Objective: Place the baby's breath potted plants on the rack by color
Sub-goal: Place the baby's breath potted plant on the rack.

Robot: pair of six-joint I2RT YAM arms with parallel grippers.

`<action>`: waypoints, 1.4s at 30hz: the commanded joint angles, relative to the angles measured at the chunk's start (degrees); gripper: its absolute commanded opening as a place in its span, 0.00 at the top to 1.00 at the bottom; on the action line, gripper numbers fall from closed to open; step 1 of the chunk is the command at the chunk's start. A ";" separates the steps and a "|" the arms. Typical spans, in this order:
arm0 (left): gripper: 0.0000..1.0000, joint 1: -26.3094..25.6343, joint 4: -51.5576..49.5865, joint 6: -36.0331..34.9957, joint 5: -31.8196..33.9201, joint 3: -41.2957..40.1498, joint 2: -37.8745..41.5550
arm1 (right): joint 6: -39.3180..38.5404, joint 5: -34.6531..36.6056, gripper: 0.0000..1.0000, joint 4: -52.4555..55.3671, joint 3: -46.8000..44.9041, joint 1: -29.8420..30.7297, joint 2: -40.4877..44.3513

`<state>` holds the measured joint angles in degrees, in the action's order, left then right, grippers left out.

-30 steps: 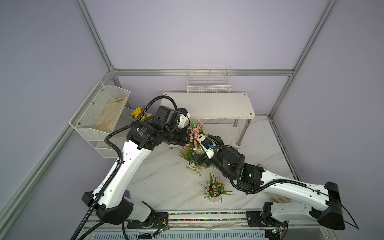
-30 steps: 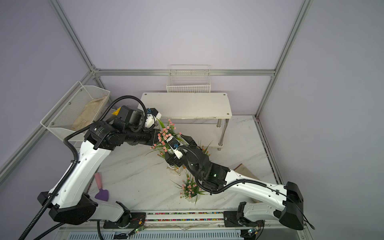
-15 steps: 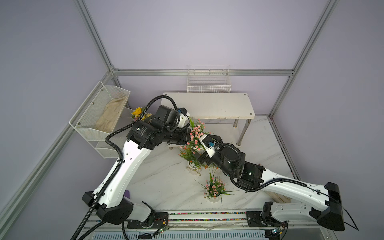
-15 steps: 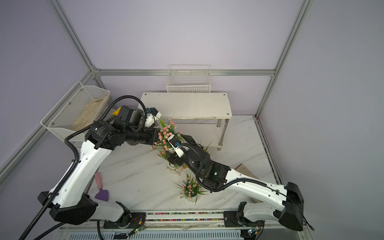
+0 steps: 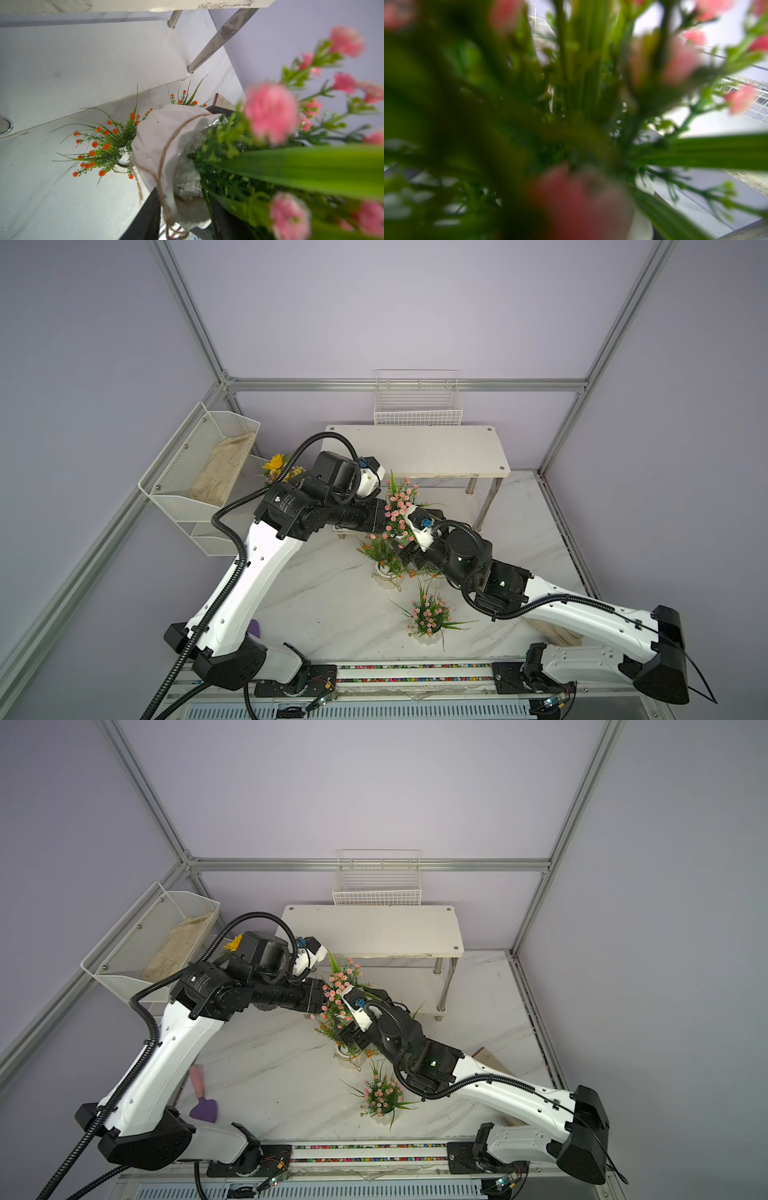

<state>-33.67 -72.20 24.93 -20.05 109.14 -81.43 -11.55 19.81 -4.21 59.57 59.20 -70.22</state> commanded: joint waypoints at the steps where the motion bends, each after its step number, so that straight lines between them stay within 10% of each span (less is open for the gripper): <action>1: 0.56 -1.58 3.00 0.12 -7.61 2.00 1.64 | 0.74 -1.70 0.37 -1.51 0.72 -0.57 0.58; 20: 0.24 0.67 1.08 0.76 7.09 2.69 4.90 | 2.28 -1.90 0.41 0.99 1.66 -2.05 1.28; 42: 0.22 1.95 3.63 0.91 18.28 -9.66 13.15 | 3.99 1.10 0.42 6.39 15.10 -5.43 -2.07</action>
<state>-32.18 -70.87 25.02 -3.92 101.41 -70.32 -8.16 19.42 4.95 70.81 54.57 -72.05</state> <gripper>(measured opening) 0.784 0.926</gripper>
